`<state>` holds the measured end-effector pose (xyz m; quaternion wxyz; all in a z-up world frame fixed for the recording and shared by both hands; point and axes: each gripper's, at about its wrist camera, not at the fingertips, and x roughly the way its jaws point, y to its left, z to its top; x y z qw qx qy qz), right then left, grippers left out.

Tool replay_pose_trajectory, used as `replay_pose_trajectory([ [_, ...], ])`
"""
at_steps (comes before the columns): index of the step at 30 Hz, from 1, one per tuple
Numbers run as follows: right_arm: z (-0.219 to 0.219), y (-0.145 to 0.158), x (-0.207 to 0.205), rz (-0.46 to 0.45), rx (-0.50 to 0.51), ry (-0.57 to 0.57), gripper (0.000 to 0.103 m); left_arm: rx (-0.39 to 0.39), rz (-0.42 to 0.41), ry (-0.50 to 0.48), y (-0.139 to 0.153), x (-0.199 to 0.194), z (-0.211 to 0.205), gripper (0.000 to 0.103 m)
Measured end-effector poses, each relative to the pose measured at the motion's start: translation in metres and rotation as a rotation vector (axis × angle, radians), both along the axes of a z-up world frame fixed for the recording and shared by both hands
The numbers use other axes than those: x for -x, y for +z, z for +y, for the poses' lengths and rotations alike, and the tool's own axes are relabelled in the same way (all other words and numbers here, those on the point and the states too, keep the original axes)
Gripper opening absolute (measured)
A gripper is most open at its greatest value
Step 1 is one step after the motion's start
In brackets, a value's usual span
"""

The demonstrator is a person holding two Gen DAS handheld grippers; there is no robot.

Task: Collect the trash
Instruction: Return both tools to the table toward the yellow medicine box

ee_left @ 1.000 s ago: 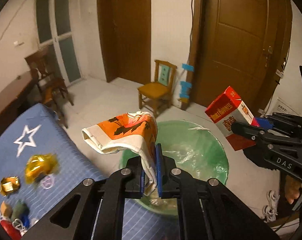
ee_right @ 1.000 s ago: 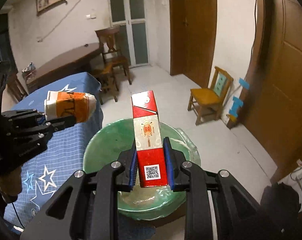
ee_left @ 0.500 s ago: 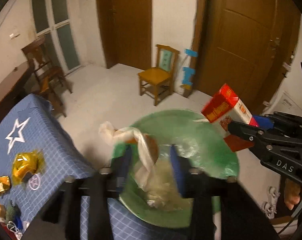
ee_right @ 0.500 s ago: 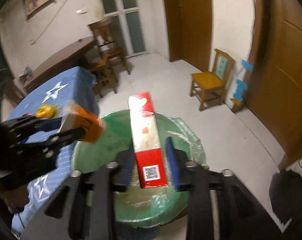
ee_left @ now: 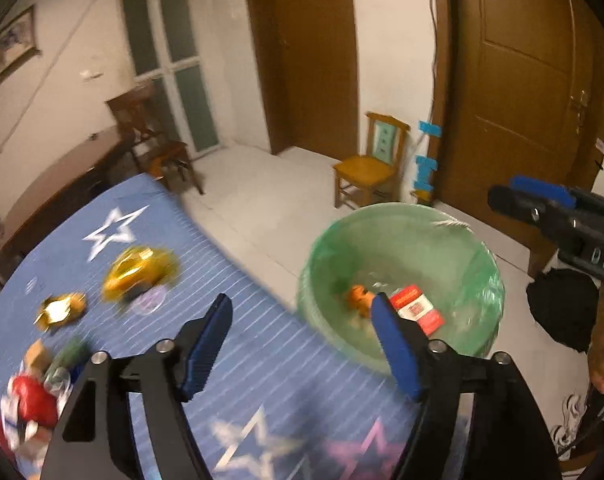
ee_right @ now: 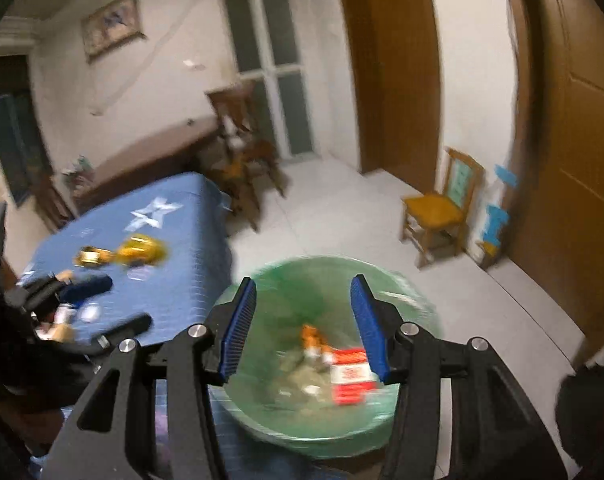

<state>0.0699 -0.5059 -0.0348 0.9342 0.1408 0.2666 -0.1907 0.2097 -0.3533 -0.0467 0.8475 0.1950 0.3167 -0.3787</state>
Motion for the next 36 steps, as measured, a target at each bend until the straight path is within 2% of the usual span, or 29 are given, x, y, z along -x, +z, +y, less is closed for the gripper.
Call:
replay_pose_trajectory([
  [7,0.100,0.014,-0.014,-0.138,0.046,0.214,0.052,0.081,-0.017,0.154,0.009,0.025,0.136,0.081],
  [11,0.164,0.012,-0.032,-0.138,0.111,0.397,0.059,0.107,-0.023,0.271,0.015,0.038,0.231,0.082],
  [16,0.226,0.004,-0.050,-0.119,0.143,0.580,0.059,0.146,-0.038,0.435,0.024,0.052,0.347,0.087],
  [19,0.261,-0.001,-0.058,-0.105,0.188,0.697,0.059,0.128,-0.074,0.519,0.021,0.061,0.404,0.087],
  [21,0.285,-0.006,-0.062,-0.098,0.247,0.797,0.064,0.118,-0.062,0.534,0.013,0.066,0.435,0.087],
  [24,0.313,-0.014,-0.063,-0.083,0.351,0.898,0.069,0.086,-0.048,0.519,-0.003,0.070,0.461,0.087],
  [28,0.339,-0.027,-0.071,-0.030,0.489,0.994,0.071,0.020,-0.064,0.511,-0.022,0.068,0.467,0.087],
  [34,0.339,-0.039,-0.091,0.033,0.536,1.038,0.071,0.060,0.030,0.514,-0.038,0.039,0.480,0.087],
  [36,0.340,-0.043,-0.098,0.053,0.551,1.062,0.071,0.051,0.051,0.517,-0.043,0.031,0.480,0.087],
])
